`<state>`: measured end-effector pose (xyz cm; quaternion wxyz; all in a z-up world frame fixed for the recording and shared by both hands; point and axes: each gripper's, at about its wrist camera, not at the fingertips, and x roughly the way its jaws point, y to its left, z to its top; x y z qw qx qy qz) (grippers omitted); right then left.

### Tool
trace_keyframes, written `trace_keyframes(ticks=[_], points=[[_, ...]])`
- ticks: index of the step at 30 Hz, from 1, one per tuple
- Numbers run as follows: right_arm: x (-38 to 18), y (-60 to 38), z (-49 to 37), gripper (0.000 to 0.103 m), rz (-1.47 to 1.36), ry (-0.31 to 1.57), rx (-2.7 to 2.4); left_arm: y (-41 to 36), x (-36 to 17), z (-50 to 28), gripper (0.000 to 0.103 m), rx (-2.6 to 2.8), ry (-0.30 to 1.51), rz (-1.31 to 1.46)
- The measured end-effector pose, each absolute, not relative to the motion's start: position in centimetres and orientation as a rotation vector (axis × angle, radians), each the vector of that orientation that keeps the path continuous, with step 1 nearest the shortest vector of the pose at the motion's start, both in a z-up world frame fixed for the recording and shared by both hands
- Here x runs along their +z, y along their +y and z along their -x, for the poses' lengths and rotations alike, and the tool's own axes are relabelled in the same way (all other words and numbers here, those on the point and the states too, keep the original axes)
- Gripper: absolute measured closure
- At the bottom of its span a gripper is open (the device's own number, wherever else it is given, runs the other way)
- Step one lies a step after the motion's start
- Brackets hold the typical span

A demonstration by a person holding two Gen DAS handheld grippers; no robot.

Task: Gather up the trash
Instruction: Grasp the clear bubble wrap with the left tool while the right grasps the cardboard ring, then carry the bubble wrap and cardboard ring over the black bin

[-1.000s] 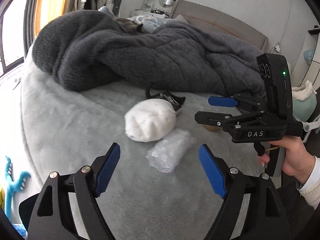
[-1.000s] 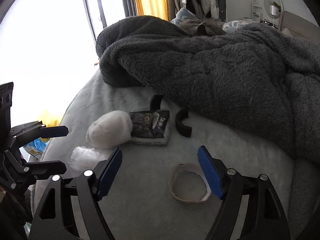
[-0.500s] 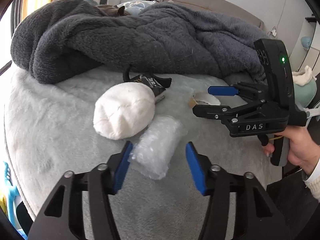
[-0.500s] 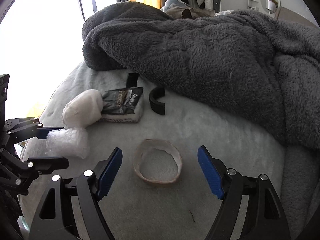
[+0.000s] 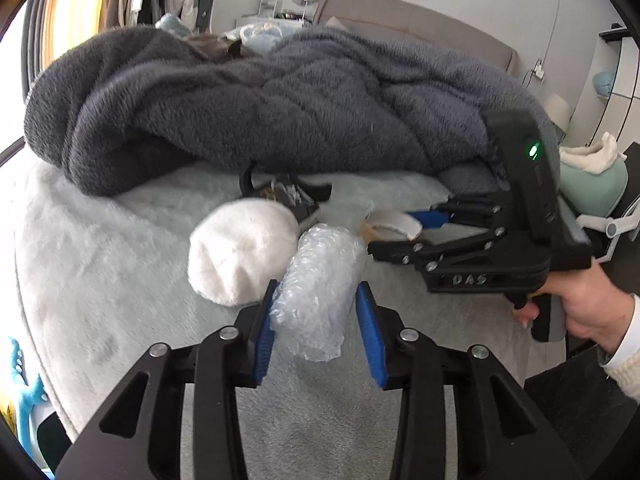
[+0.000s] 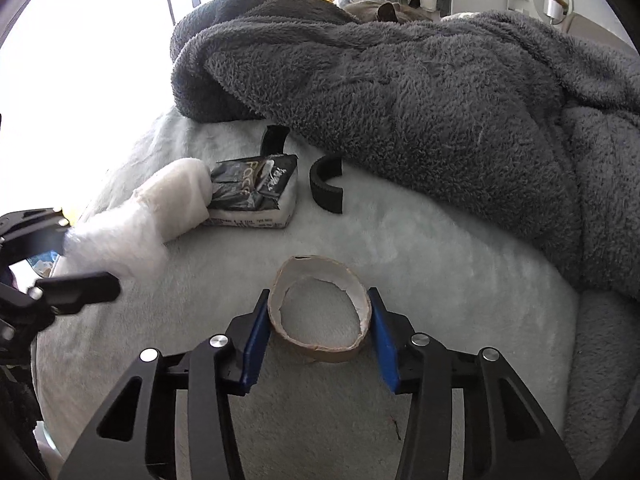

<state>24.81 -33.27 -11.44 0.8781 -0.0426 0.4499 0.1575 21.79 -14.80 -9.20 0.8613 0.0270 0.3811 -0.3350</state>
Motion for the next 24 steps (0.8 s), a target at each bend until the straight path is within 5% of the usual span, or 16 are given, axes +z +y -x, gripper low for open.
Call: trace_keyframes(ticks=[24], points=[[-5.3,-26.3,-26.5,0.056,-0.020,0.744,0.416,-5.3,-4.9,-20.8,0.061,-0.479,0.622,0.025]])
